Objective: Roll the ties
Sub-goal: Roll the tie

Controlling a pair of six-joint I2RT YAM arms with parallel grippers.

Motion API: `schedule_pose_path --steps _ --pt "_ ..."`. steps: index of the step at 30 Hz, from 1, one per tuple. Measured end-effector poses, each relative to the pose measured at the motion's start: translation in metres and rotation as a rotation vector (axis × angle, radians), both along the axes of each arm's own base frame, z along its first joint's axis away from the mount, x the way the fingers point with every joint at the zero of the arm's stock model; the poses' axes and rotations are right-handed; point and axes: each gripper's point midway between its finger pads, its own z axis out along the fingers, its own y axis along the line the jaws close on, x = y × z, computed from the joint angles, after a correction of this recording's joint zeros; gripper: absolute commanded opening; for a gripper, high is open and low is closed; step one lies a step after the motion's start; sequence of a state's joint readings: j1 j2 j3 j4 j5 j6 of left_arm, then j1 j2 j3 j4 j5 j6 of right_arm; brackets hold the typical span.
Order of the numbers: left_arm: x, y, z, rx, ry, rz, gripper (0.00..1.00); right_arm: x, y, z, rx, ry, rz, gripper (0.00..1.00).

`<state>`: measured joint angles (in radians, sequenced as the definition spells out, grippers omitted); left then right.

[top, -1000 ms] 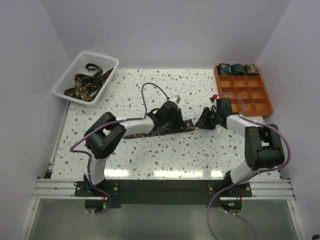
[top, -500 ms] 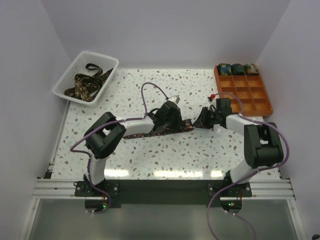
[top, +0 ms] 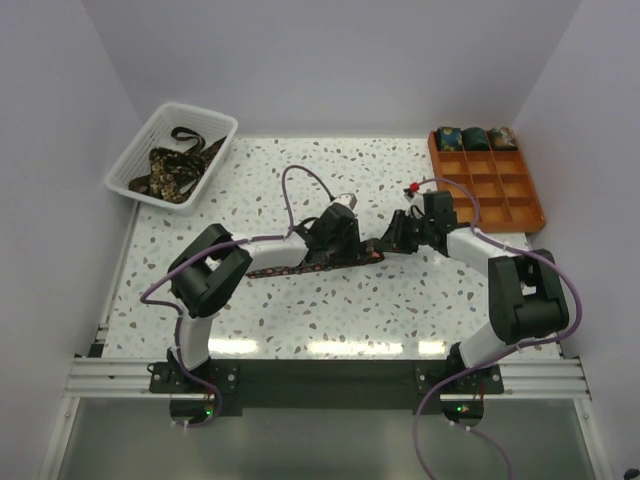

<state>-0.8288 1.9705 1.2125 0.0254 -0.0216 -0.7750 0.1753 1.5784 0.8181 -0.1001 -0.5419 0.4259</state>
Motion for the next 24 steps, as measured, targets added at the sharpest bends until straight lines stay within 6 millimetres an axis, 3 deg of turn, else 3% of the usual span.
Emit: schedule_pose_path --steps 7,12,15,21,24 --pt "0.002 0.011 -0.005 0.023 0.008 0.013 0.3 -0.002 0.007 0.002 -0.001 0.0 0.02 0.29" --pt "0.0 0.019 -0.011 0.041 0.02 0.022 0.28 -0.002 0.004 0.008 -0.028 -0.013 0.004 0.51" --pt "-0.001 0.021 -0.013 0.048 0.026 0.024 0.28 0.001 0.001 0.012 -0.045 -0.028 -0.007 0.58" --pt "0.0 0.022 -0.013 0.048 0.027 0.027 0.28 0.004 -0.002 0.01 -0.063 -0.028 -0.019 0.59" --pt "0.0 0.023 -0.01 0.044 0.024 0.029 0.33 0.005 -0.005 0.009 -0.067 -0.027 -0.026 0.59"
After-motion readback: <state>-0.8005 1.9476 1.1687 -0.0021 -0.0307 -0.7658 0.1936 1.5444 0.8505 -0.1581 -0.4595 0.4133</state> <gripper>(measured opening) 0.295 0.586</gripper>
